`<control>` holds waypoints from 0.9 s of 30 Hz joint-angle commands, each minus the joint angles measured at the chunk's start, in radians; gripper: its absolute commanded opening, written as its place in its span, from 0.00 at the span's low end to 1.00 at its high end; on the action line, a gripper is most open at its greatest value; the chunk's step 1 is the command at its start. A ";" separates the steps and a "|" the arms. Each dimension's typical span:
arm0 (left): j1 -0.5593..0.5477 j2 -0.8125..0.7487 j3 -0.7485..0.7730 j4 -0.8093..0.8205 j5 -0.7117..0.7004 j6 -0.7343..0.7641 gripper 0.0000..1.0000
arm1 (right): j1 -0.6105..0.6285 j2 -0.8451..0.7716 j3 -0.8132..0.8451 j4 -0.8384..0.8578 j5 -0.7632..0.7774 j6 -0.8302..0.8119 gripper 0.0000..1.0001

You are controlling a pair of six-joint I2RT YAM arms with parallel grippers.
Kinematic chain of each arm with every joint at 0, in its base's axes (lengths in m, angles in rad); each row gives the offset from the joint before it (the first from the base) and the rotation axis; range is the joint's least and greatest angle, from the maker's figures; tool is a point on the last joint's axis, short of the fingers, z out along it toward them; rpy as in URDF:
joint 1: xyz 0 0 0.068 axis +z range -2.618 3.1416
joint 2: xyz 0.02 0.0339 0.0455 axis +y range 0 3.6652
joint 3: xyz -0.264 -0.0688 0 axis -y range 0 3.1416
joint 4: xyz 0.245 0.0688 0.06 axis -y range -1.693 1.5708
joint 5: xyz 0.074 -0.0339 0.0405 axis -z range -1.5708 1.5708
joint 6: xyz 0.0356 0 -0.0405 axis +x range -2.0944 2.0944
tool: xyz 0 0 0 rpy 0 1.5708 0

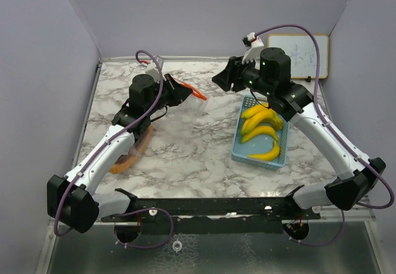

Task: Place the food in the zip-top bag and seal the zipper
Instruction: Open the zipper of the food storage bag.

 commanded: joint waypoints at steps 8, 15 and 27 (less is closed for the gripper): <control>0.000 -0.019 -0.062 0.158 0.161 -0.020 0.00 | 0.005 0.197 0.085 0.114 -0.480 -0.108 0.64; 0.000 -0.037 -0.047 0.142 0.236 0.049 0.00 | 0.005 0.157 0.045 0.043 -0.527 -0.229 0.58; 0.001 -0.041 -0.025 0.128 0.271 0.046 0.00 | 0.006 0.138 0.012 -0.024 -0.595 -0.299 0.51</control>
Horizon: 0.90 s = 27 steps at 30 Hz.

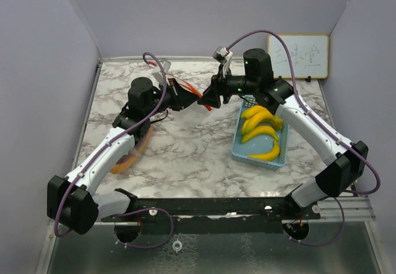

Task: Place the food in the zip-top bag and seal the zipper
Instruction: Open the zipper of the food storage bag.

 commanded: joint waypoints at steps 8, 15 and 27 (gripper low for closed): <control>-0.001 -0.061 0.018 0.024 0.037 0.004 0.00 | 0.005 -0.012 -0.025 -0.051 -0.057 -0.023 0.43; 0.000 -0.081 0.006 0.044 0.045 -0.012 0.00 | 0.005 -0.001 -0.016 -0.070 0.008 -0.008 0.22; 0.000 -0.132 -0.025 -0.076 0.045 0.033 0.00 | 0.005 -0.077 -0.045 -0.025 0.478 0.109 0.02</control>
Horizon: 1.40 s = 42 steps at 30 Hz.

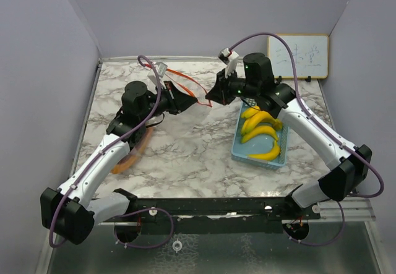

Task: Place the food in the zip-top bag and seal the zipper
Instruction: Open the zipper of the food storage bag.

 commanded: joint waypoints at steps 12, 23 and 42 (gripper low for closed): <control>0.000 -0.041 -0.027 -0.007 0.084 0.009 0.00 | -0.006 0.028 0.020 0.047 0.140 0.061 0.10; -0.009 0.010 -0.008 0.071 0.106 -0.021 0.00 | 0.024 0.115 0.066 0.039 0.122 0.058 0.33; -0.014 0.014 0.003 0.204 0.312 -0.015 0.00 | 0.034 0.224 0.146 0.032 -0.013 0.039 0.45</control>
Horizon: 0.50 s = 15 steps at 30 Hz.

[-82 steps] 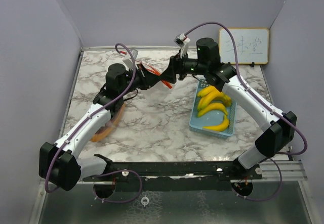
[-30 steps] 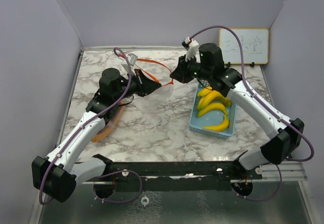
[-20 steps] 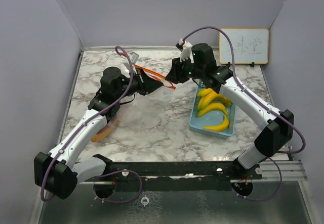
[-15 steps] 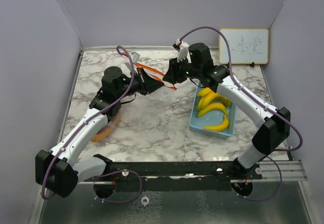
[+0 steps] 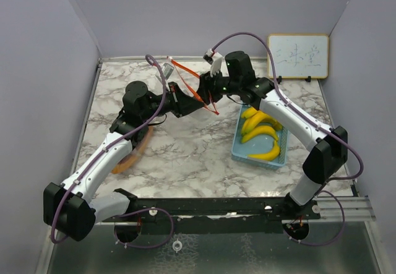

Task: Place the food in the zip-top bag and seal the zipper
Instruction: Open the zipper of the food storage bag.

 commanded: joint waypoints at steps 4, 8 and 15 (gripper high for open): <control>-0.005 -0.028 0.018 0.036 0.154 0.004 0.00 | 0.006 0.091 0.136 0.004 0.119 0.020 0.29; -0.005 -0.086 0.002 -0.136 0.103 0.067 0.00 | 0.006 0.091 0.148 -0.053 0.451 0.031 0.04; -0.002 -0.176 0.057 -0.684 -0.393 0.242 0.00 | -0.028 -0.034 -0.002 -0.095 0.861 0.051 0.02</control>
